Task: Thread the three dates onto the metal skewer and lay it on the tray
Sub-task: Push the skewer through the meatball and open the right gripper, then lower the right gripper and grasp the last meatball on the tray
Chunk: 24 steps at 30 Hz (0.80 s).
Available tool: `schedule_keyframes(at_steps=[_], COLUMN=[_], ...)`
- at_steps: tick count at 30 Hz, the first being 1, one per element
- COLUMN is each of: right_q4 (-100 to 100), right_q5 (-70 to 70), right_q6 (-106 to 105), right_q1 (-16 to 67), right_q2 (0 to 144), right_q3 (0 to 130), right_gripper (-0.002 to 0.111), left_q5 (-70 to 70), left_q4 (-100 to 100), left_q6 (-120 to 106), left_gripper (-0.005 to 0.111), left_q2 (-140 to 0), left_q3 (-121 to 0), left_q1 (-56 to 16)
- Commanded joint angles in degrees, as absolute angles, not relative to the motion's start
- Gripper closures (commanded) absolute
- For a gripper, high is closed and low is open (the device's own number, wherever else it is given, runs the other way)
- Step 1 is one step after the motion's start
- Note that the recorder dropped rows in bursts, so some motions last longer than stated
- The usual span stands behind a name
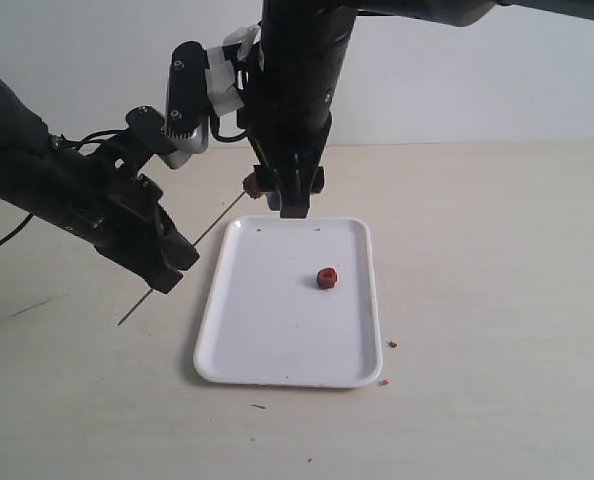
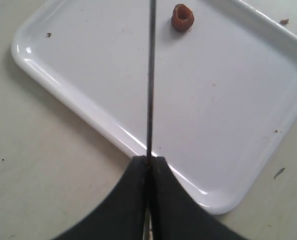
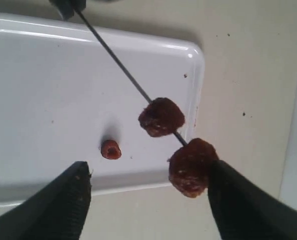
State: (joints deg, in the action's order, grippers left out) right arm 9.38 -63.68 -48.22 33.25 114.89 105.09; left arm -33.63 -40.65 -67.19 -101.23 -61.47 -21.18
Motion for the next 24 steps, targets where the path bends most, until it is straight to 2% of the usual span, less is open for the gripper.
schedule_keyframes(at_steps=[1,12,16,20,24], right_q4=[12.8,10.9,17.9,22.4,16.6], right_q5=[-63.4,-64.9,-66.8,-67.9,-69.1], right_q6=[-45.9,-46.2,-45.2,-42.2,-41.7], right_q1=[33.3,33.3,33.1,31.2,27.9], right_q2=[112.8,111.4,111.3,111.3,112.1], right_q3=[105.1,105.1,105.1,105.1,104.9], right_gripper=[0.043,0.044,0.044,0.044,0.044], left_q5=[-33.4,-32.8,-34.3,-34.8,-35.9], left_q4=[-39.4,-39.5,-36.1,-25.9,-19.9], left_q6=[-67.1,-67.0,-66.1,-55.0,-45.3], left_gripper=[0.107,0.107,0.107,0.107,0.107], left_q2=[-100.7,-100.7,-100.7,-100.7,-100.7], left_q3=[-62.1,-62.1,-62.1,-62.1,-62.1], left_q1=[-21.1,-21.1,-20.4,-18.4,-16.4])
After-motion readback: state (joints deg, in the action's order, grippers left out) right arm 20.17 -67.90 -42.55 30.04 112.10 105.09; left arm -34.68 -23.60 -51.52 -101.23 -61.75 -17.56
